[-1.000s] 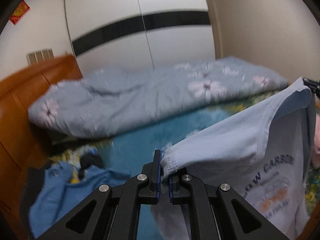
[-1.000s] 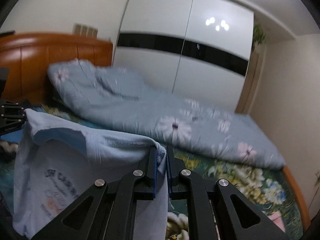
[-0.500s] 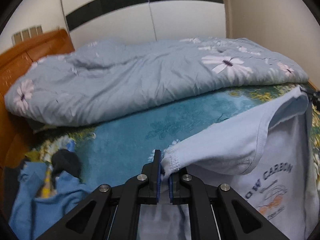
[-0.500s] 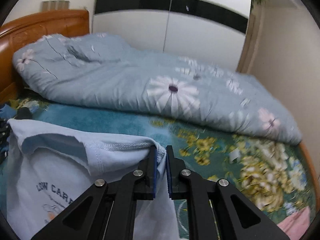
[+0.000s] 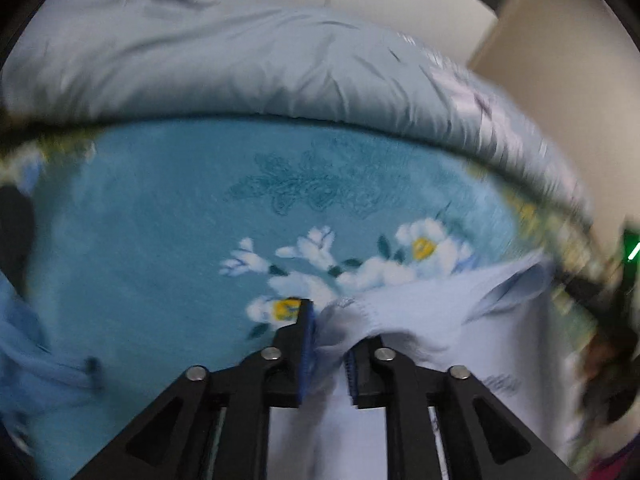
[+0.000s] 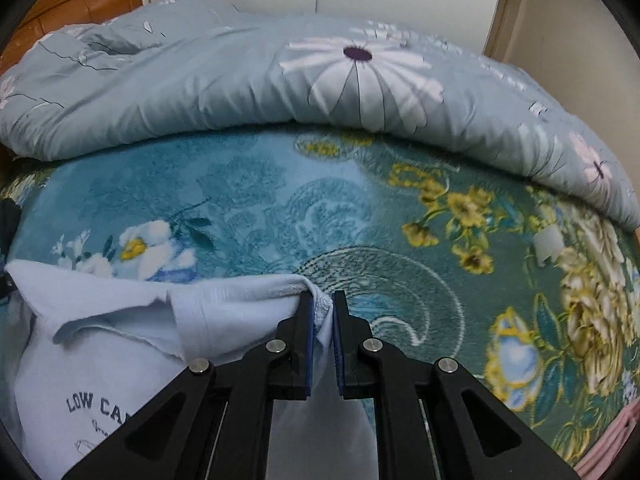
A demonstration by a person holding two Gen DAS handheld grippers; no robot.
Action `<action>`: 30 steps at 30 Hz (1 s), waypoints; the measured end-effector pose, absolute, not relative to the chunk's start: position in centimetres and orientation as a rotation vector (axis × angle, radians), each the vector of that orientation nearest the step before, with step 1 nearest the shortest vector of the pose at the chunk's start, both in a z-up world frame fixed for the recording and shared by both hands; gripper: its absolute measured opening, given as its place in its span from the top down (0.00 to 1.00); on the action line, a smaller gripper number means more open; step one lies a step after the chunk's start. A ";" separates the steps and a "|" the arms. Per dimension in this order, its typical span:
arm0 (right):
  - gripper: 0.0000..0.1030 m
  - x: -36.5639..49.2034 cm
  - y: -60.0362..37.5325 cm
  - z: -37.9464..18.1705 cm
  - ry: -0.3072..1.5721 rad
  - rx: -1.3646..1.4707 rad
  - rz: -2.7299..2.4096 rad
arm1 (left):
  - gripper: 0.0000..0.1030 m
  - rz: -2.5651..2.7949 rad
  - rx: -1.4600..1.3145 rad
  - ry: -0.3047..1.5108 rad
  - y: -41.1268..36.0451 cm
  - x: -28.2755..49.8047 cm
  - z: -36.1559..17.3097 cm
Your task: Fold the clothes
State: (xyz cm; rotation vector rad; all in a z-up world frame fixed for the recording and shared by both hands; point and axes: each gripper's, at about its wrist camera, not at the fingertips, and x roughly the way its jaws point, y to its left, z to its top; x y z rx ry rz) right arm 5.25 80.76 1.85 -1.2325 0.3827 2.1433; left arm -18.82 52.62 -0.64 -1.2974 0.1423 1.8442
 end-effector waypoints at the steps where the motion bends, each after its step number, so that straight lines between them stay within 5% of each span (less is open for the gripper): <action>1: 0.91 5.1 81.0 1.5 0.397 -1.245 2.132 | 0.70 1.852 -1.320 0.094 52.4 -19.2 -0.7; 5: 0.79 5.5 81.5 1.3 0.494 -1.243 2.161 | 0.63 1.882 -1.415 -0.018 51.2 -20.4 -1.3; 7: 0.47 6.1 81.4 1.8 0.528 -1.233 2.215 | 0.56 1.839 -1.457 -0.170 49.9 -21.2 -1.5; 9: 0.46 6.6 80.7 2.4 0.489 -1.247 2.237 | 0.51 1.788 -1.514 -0.295 48.8 -21.8 -1.6; 14: 0.46 9.2 77.9 5.1 0.372 -1.202 2.302 | 0.50 1.963 -1.402 -0.053 47.8 -19.6 1.8; 17: 0.46 12.2 76.2 6.4 0.291 -1.200 2.269 | 0.49 2.065 -1.321 -0.077 45.2 -18.9 4.4; 21: 0.46 17.4 72.3 6.4 0.300 -1.247 2.365 | 0.40 2.048 -1.268 -0.206 41.4 -16.4 7.2; 30: 0.46 25.2 64.3 2.2 0.348 -1.333 2.355 | 0.38 1.939 -1.219 -0.051 36.3 -4.3 5.9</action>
